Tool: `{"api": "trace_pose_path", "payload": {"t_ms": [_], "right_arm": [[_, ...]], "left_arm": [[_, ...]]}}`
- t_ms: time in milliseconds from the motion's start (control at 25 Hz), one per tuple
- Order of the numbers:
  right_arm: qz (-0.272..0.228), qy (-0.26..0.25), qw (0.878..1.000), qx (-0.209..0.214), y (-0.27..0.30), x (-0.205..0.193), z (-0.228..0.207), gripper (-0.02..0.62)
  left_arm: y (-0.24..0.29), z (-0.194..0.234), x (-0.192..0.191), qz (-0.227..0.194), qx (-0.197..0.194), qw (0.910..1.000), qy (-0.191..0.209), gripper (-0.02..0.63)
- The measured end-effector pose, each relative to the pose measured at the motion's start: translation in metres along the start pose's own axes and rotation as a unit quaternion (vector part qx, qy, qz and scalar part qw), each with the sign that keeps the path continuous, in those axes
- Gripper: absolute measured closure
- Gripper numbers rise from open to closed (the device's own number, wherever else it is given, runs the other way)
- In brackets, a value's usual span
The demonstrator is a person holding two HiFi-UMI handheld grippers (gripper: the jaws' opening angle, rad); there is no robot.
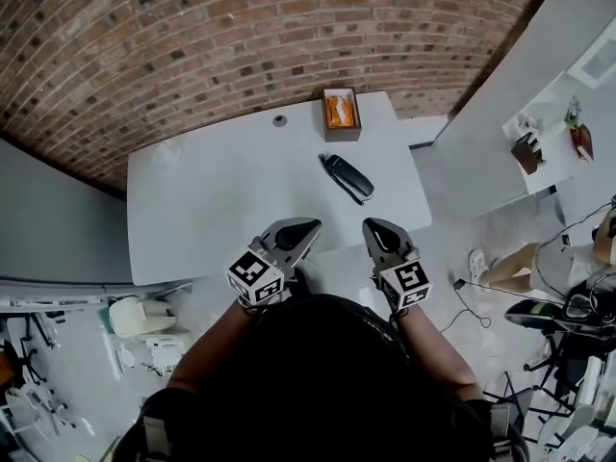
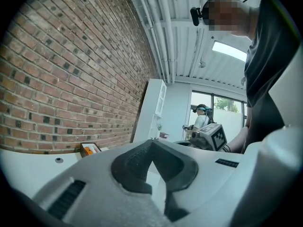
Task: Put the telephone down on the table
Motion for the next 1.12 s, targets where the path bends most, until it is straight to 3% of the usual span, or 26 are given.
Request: {"api": "trace_pose_path", "payload": {"t_ms": [360, 720, 920, 1120], "right_arm": [[-0.002, 0.021, 0.999, 0.045, -0.083, -0.024, 0.004, 0.575], [-0.011, 0.026, 0.996, 0.081, -0.155, -0.029, 0.031, 0.575], [-0.020, 0.031, 0.996, 0.086, -0.186, -0.021, 0.047, 0.575], [-0.019, 0.020, 0.995, 0.093, -0.198, -0.019, 0.058, 0.577]], "left_arm": [[0.011, -0.100, -0.028, 0.025, 0.015, 0.9994, 0.018, 0.600], [-0.018, -0.190, -0.046, 0.012, 0.062, 0.9978, 0.018, 0.600], [-0.035, -0.222, -0.050, -0.010, 0.092, 0.9953, 0.028, 0.600], [-0.042, -0.233, -0.056, -0.018, 0.093, 0.9953, 0.022, 0.600]]}}
Point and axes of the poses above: the fingertips, and each gripper's own axes: y forward along the fingers, z to its left, x out of its top, the point moved 10 cm from there along -y, backward along the fingers, and after that the axes turned 10 degrees about -z, right-handed, at the moved point
